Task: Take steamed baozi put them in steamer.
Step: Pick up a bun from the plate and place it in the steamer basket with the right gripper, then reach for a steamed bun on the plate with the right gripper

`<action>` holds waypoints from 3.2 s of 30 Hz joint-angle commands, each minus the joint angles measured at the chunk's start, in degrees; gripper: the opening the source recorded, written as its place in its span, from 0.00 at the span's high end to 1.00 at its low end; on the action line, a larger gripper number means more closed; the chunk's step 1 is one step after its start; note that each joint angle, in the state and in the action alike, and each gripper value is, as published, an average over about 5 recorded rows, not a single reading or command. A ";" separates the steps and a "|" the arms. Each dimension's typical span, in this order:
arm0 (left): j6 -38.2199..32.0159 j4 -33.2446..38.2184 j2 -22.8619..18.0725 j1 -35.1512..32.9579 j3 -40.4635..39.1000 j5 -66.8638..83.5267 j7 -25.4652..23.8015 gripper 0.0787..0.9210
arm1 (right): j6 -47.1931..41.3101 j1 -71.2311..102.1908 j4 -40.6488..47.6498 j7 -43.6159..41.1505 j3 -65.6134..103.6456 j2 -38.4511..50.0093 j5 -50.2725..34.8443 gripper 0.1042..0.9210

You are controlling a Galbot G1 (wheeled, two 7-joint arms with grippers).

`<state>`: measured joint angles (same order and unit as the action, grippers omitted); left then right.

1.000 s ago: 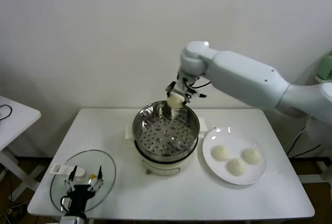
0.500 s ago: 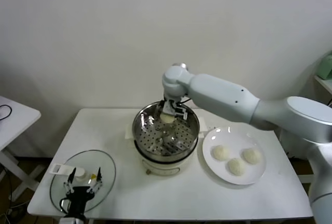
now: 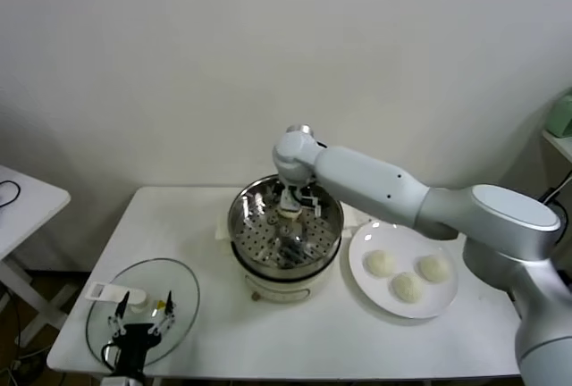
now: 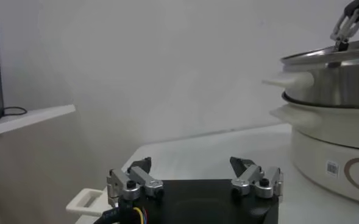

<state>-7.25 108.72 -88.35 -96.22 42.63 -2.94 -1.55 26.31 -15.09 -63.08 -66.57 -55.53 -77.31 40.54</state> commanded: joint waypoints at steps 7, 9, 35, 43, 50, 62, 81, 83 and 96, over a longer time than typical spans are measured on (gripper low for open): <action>0.26 0.35 0.00 0.05 -0.12 -0.09 -0.02 0.12 | 2.97 -0.70 -0.01 1.01 1.11 0.23 0.96 0.13; 0.42 0.62 0.00 0.06 -0.11 -0.08 -0.02 0.12 | 3.26 -2.13 -1.58 0.53 0.99 1.39 -0.33 0.12; -0.37 2.84 0.48 1.54 -1.79 4.51 6.07 0.12 | -36.80 -12.09 -15.57 9.05 -9.53 45.85 -60.35 0.12; -0.51 2.75 0.63 1.07 -2.49 4.11 6.11 0.12 | -39.84 3.44 -16.83 8.61 -2.16 48.30 -52.21 0.12; -0.64 3.03 0.04 0.86 -2.92 3.37 6.68 0.12 | -40.97 12.46 -14.60 7.63 2.30 46.49 -49.88 0.12; -0.48 2.86 0.06 0.94 -2.62 3.22 6.80 0.12 | -41.65 15.38 -9.20 8.74 3.27 39.47 -49.47 0.12; -0.38 1.93 0.06 1.00 -1.66 4.43 6.89 0.12 | -40.88 14.50 -1.13 9.12 2.14 31.84 -48.47 0.12; -0.40 1.75 0.06 1.11 -1.65 4.44 6.84 0.12 | -40.73 14.55 -0.42 9.19 2.20 31.57 -48.23 0.12; -0.16 1.38 0.13 1.80 -1.47 4.44 6.71 0.12 | -40.35 14.49 2.31 7.92 2.19 29.60 -47.87 0.12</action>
<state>-7.46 110.12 -88.29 -94.45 41.17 1.35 5.14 -14.14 -0.81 -62.66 -58.08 -53.30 -46.59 -7.64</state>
